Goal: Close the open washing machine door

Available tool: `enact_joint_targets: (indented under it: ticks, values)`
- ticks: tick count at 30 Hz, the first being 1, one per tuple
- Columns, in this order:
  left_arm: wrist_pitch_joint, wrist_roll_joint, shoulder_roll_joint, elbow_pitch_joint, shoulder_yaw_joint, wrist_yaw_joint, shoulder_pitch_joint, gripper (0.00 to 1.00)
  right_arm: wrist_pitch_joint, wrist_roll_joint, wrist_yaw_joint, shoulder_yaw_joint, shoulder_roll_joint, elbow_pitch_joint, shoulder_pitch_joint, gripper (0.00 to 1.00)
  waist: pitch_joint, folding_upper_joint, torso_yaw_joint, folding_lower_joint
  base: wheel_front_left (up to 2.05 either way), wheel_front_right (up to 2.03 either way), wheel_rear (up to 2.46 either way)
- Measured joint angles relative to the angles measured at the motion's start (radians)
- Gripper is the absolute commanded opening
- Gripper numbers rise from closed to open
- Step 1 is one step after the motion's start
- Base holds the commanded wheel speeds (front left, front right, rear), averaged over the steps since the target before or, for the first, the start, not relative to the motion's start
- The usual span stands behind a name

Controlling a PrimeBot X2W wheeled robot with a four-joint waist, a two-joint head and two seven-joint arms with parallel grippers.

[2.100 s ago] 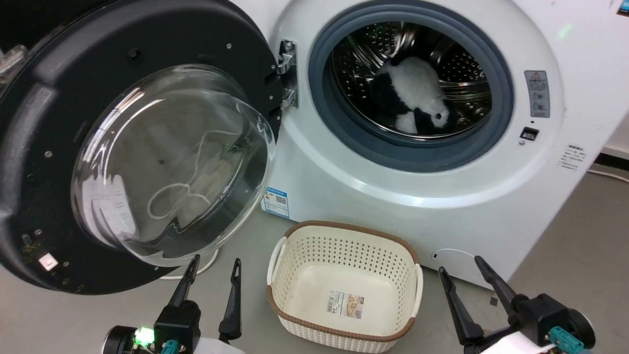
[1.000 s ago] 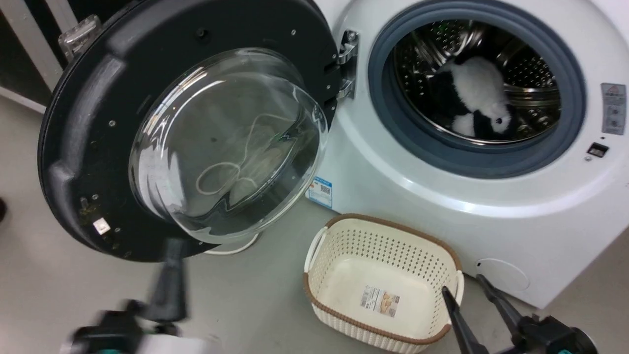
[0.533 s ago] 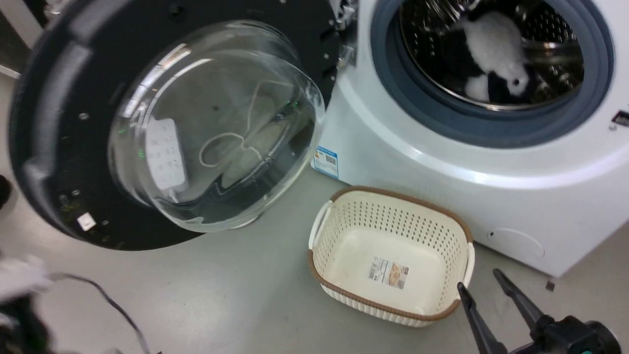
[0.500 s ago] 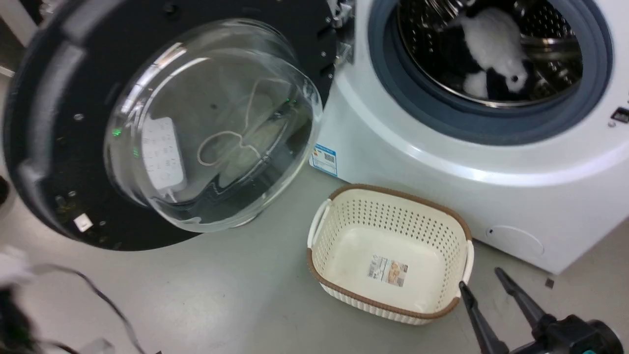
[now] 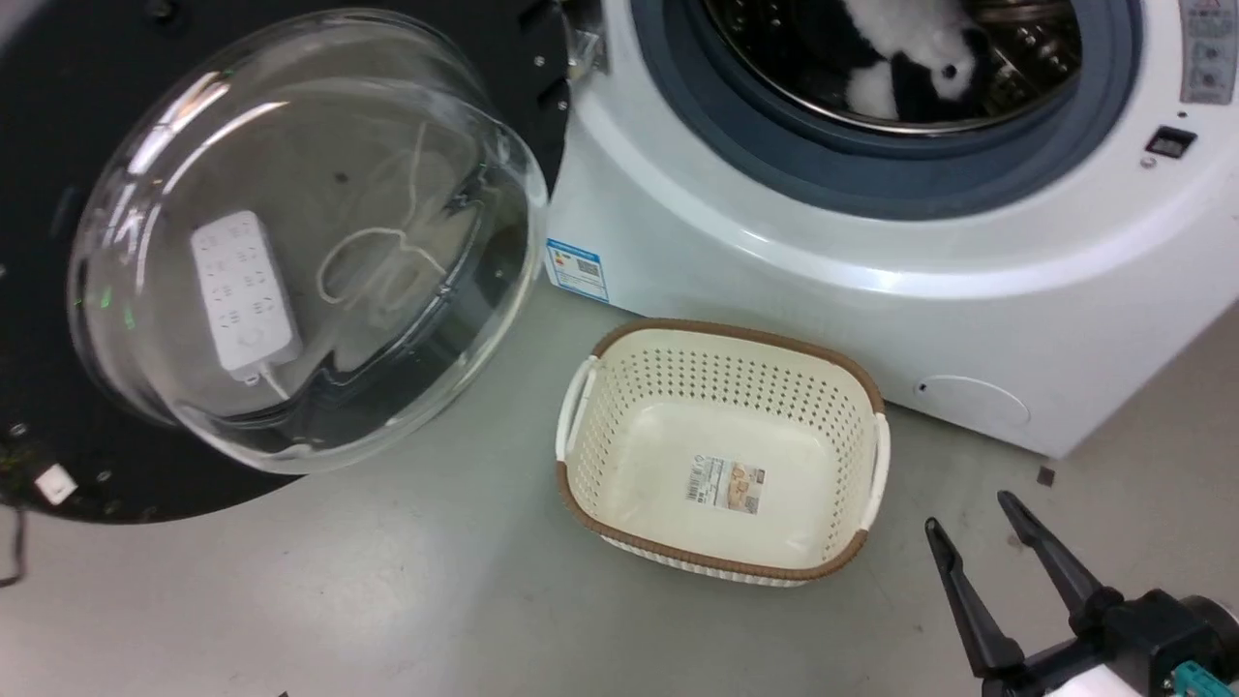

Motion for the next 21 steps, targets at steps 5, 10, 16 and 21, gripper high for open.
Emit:
enact_joint_targets:
  ticks: [5,10,16,21]
  values:
    - [0.135,-0.071,0.020,0.029,0.013,0.031,-0.008,0.00,-0.001,0.006,0.000,0.000,-0.008,0.000,-0.005,1.00,0.015,0.0000,-0.017,0.0000,0.00,0.00,0.00]
    - [0.296,-0.141,0.016,-0.018,-0.006,0.015,0.015,0.00,-0.002,0.011,0.000,0.000,-0.010,0.006,-0.010,1.00,0.011,0.0000,-0.022,-0.0001,0.00,0.00,0.00]
    - [0.458,-0.237,-0.033,-0.120,-0.022,0.002,0.096,0.00,-0.005,0.013,0.000,-0.002,0.009,0.030,-0.012,1.00,-0.031,0.0000,-0.021,-0.0001,0.00,0.00,0.00]
    - [0.573,-0.285,-0.087,-0.225,-0.059,-0.006,0.188,0.00,-0.005,0.012,0.000,-0.012,0.044,0.049,-0.012,1.00,-0.083,0.0000,-0.016,-0.0002,0.00,0.00,0.00]
